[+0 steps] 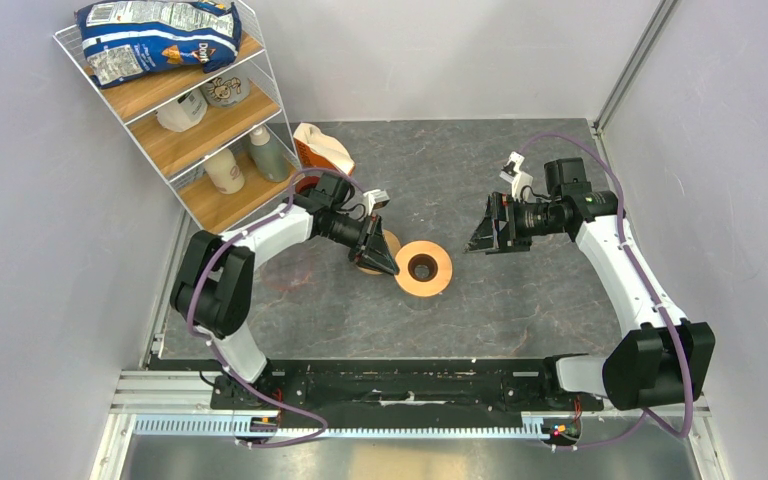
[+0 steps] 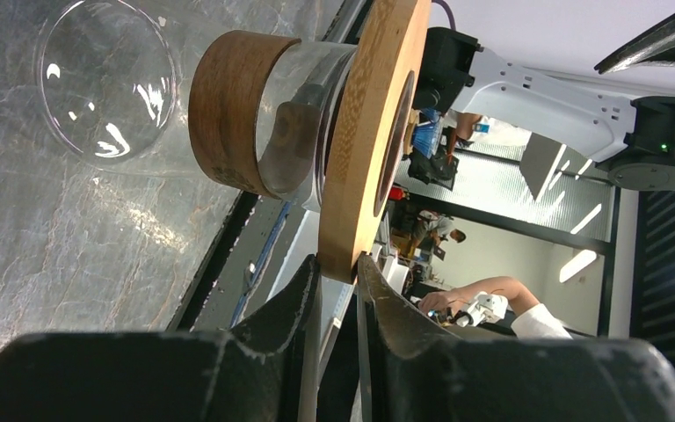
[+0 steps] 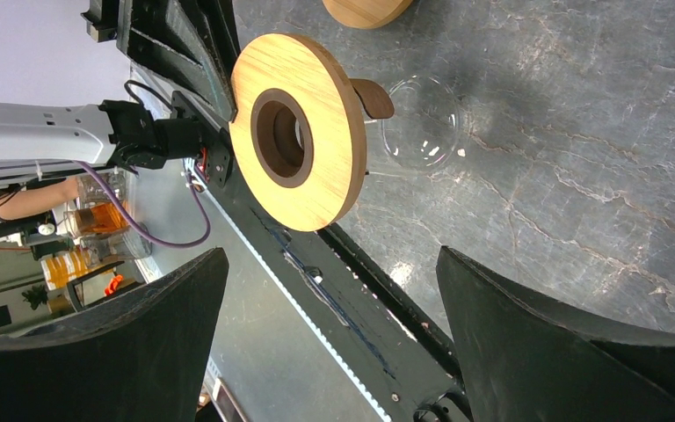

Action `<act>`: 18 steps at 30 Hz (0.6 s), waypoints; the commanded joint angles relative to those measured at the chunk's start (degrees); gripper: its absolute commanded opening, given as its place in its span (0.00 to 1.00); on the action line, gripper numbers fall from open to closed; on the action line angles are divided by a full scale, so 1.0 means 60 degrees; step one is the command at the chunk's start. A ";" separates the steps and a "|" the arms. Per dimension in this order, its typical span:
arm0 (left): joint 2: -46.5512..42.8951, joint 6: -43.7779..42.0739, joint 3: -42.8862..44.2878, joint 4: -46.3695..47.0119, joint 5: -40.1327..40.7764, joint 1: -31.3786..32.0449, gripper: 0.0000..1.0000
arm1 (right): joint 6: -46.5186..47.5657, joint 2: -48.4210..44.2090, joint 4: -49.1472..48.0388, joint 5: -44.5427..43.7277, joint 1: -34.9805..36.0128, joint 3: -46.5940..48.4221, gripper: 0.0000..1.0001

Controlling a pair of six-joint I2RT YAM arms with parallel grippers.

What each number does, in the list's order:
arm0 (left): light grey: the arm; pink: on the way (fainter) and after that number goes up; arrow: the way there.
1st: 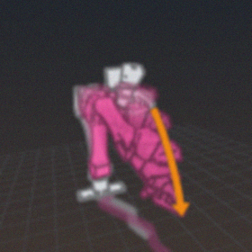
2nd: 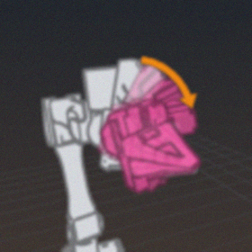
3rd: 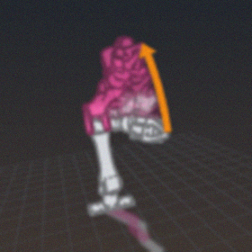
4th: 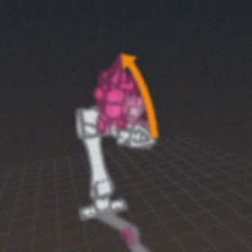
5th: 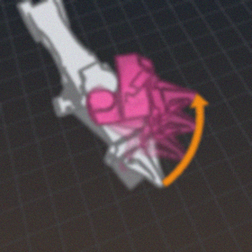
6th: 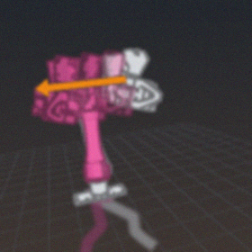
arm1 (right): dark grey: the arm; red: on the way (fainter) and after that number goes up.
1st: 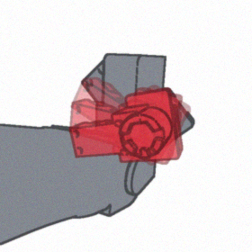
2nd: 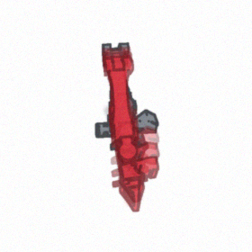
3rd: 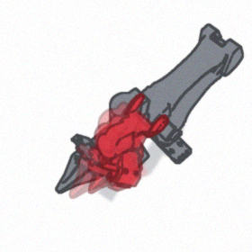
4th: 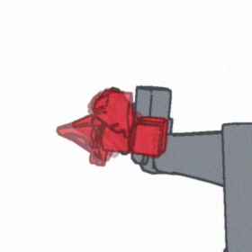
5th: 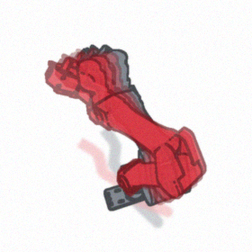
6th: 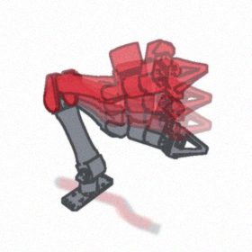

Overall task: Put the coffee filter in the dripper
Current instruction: Place the dripper holder onto the coffee server.

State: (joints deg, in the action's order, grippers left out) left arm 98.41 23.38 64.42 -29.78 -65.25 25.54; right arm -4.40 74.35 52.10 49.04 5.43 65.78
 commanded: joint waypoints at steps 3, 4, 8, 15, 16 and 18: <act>0.0224 0.0319 -0.0015 0.0364 -0.0120 0.0063 0.19 | 0.0169 -0.0084 0.0121 0.0133 0.0029 0.0302 0.97; 0.0248 0.0337 -0.0028 0.0364 -0.0100 0.0061 0.19 | 0.0177 -0.0085 0.0121 0.0140 0.0032 0.0307 0.97; 0.0341 0.0254 -0.0022 0.0227 -0.0060 0.0052 0.25 | 0.0186 -0.0072 0.0141 0.0162 0.0028 0.0334 0.97; 0.0444 0.0086 0.0170 -0.0148 0.0266 0.0050 0.50 | 0.0199 -0.0059 0.0187 0.0191 0.0031 0.0368 0.97; 0.0436 0.0011 0.0224 -0.0233 0.0326 0.0041 0.52 | 0.0206 -0.0063 0.0194 0.0192 0.0025 0.0382 0.97; 0.0358 -0.0129 0.0341 -0.0416 0.0395 0.0031 0.55 | 0.0221 -0.0085 0.0216 0.0192 0.0025 0.0422 0.97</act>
State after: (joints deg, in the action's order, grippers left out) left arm 100.86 24.12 64.45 -30.59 -64.03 25.58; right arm -3.97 74.37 52.99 49.17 5.43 65.80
